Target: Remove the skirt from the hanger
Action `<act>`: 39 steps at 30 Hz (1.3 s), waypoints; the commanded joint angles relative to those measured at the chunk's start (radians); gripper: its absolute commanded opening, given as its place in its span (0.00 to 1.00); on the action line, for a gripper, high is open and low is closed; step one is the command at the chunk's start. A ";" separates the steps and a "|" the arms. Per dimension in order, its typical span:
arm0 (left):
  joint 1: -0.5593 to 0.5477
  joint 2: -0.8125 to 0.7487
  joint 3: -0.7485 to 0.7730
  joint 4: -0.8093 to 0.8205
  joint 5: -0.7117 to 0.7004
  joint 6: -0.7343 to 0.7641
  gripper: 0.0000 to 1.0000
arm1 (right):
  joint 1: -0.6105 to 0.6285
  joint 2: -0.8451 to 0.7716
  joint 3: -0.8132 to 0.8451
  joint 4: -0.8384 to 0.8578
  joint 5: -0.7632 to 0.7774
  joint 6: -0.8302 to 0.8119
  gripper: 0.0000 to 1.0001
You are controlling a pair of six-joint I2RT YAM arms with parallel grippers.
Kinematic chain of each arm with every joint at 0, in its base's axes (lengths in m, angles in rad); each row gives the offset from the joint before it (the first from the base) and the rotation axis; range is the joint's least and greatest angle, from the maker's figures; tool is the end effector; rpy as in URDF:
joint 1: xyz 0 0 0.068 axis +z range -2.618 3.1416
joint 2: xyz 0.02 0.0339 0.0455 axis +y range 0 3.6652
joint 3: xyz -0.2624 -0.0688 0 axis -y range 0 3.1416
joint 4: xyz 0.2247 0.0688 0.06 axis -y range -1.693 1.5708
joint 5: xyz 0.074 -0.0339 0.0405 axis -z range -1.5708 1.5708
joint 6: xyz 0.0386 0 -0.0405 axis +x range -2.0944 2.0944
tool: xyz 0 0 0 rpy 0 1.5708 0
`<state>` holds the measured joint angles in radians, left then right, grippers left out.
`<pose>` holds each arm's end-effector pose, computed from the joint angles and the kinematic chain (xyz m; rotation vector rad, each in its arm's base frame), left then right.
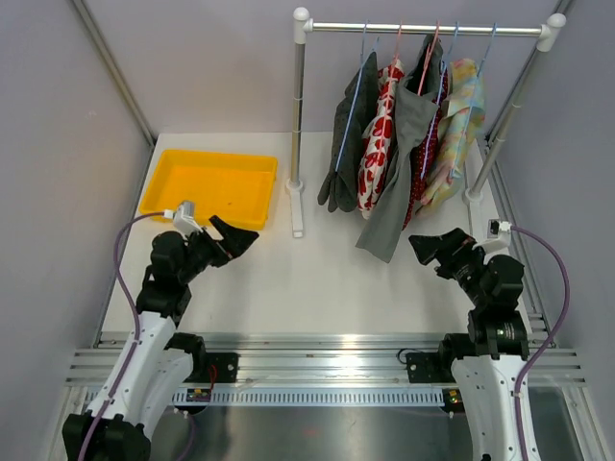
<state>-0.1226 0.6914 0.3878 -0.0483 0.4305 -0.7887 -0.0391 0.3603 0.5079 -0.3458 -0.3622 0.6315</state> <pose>0.1495 -0.0347 0.2333 -0.3659 1.9930 -1.0086 0.0963 0.0099 0.2767 0.3368 1.7856 0.7444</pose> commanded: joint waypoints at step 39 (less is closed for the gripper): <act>-0.017 -0.070 0.459 -0.657 -0.547 0.338 0.98 | 0.084 1.002 1.635 -0.533 0.615 -0.349 0.95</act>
<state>-0.1368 0.6342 0.8280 -0.7181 -0.0940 -0.4690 0.0391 1.2800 2.1010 -0.8272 0.1902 0.3145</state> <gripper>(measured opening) 0.984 0.963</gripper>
